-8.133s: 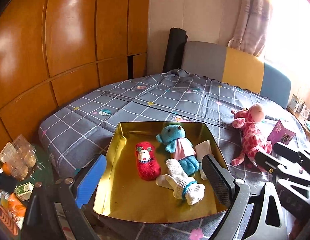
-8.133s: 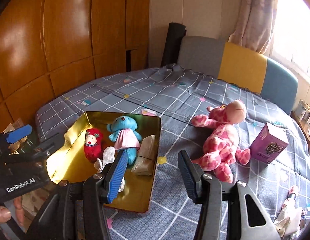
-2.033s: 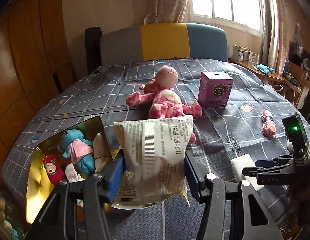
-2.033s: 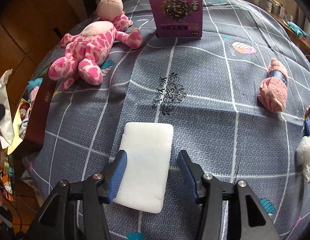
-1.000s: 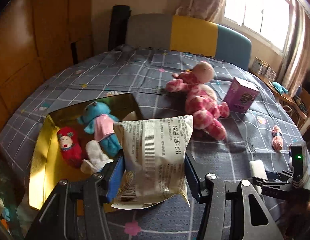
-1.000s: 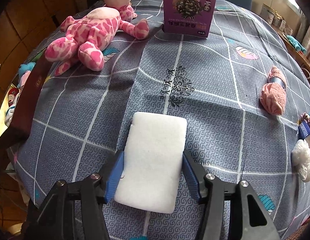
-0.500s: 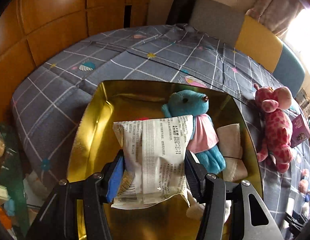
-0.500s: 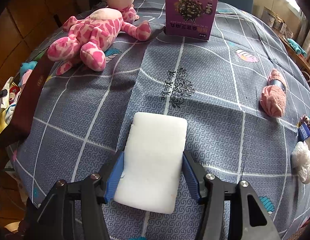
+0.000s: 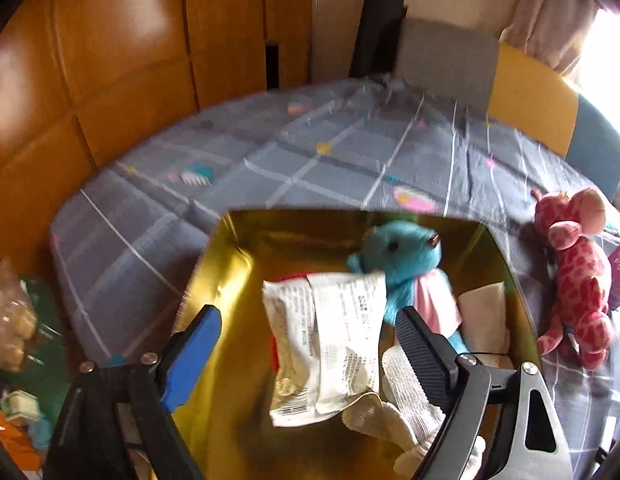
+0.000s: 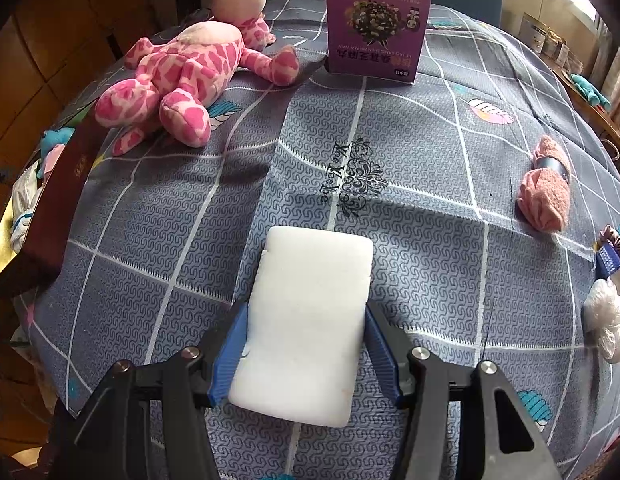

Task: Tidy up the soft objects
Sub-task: 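Carry the snack bag into the gold tray and open the left gripper, then carry the white foam block into the gold tray and open the right gripper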

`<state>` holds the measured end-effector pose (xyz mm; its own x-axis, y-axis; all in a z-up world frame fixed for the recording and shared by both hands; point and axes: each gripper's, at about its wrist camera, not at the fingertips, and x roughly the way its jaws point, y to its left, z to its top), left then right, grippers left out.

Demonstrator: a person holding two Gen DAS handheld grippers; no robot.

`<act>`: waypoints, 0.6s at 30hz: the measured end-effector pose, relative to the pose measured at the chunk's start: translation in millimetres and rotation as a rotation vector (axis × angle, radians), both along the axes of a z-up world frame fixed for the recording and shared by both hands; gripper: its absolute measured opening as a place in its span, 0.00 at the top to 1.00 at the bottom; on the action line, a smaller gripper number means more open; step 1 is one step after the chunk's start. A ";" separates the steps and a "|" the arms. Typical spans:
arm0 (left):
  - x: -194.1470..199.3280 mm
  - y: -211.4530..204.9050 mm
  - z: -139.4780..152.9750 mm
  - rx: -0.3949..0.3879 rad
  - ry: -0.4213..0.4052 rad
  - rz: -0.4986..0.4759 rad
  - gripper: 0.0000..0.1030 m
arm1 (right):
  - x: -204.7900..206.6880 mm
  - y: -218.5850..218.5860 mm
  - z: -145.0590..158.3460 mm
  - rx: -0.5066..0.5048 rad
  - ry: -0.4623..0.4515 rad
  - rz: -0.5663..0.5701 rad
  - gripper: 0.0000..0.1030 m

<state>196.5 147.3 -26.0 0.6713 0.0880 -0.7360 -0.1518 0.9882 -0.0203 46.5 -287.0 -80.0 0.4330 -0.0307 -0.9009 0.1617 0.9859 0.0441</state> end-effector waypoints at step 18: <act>-85.0 -39.5 54.5 0.034 -0.167 -0.060 0.00 | -12.9 2.4 16.9 0.033 -0.102 -0.023 0.45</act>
<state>111.5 107.8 28.5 0.7884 0.0672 -0.6114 -0.0898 0.9959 -0.0063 33.6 -284.7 -63.1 0.5224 -0.0129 -0.8526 0.1775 0.9796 0.0939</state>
